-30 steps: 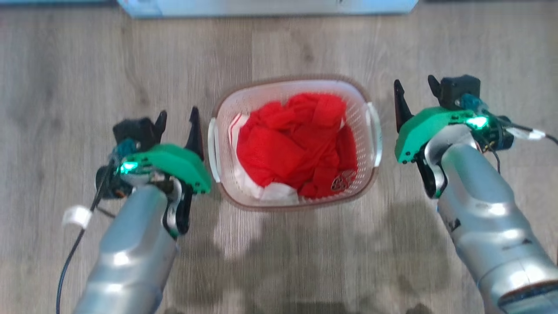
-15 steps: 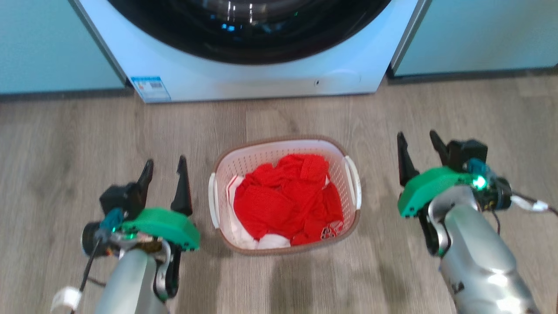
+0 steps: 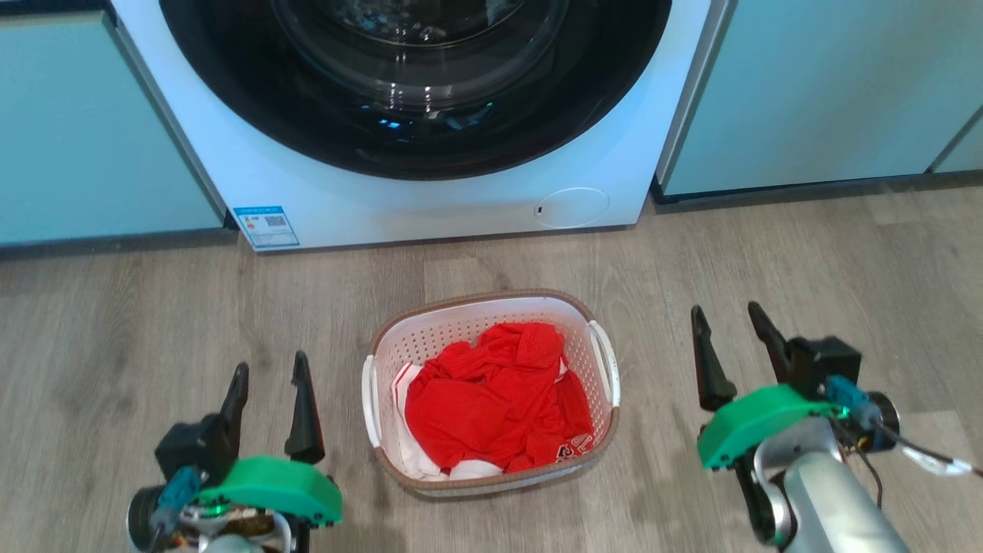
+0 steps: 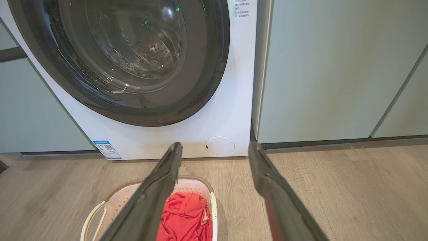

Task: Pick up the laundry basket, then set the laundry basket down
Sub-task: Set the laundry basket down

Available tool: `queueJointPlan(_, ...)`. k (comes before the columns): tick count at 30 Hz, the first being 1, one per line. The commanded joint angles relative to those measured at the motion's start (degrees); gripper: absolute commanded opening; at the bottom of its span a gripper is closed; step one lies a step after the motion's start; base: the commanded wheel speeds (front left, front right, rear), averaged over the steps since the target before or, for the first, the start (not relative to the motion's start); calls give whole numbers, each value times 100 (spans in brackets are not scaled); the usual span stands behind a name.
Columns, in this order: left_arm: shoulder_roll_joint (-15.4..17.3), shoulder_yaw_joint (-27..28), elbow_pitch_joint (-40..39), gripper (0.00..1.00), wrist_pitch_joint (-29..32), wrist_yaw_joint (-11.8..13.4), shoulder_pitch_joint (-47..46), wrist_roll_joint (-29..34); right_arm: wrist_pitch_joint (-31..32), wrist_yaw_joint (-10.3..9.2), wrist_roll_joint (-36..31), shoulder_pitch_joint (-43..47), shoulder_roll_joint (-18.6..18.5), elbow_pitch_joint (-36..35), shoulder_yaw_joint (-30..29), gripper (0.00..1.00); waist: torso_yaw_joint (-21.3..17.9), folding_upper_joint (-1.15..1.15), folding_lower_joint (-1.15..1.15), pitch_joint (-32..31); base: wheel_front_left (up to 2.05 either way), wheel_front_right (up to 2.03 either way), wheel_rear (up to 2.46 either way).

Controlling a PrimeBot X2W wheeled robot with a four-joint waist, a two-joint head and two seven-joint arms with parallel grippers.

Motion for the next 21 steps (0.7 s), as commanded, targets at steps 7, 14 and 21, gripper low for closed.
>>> queueJointPlan(7,48,253,-638,100,-30,162,274,12,-76,-15,-140,367,48,-658,27,100,-118,0,1,-151,0,0,0)
queueJointPlan(14,48,338,-813,100,-30,195,605,48,-76,-15,-166,610,48,-836,-24,100,-160,0,1,-283,0,0,0)
queueJointPlan(21,48,372,-812,100,-30,204,757,62,-76,-15,-218,715,48,-854,-30,100,-181,0,1,-373,0,0,0)
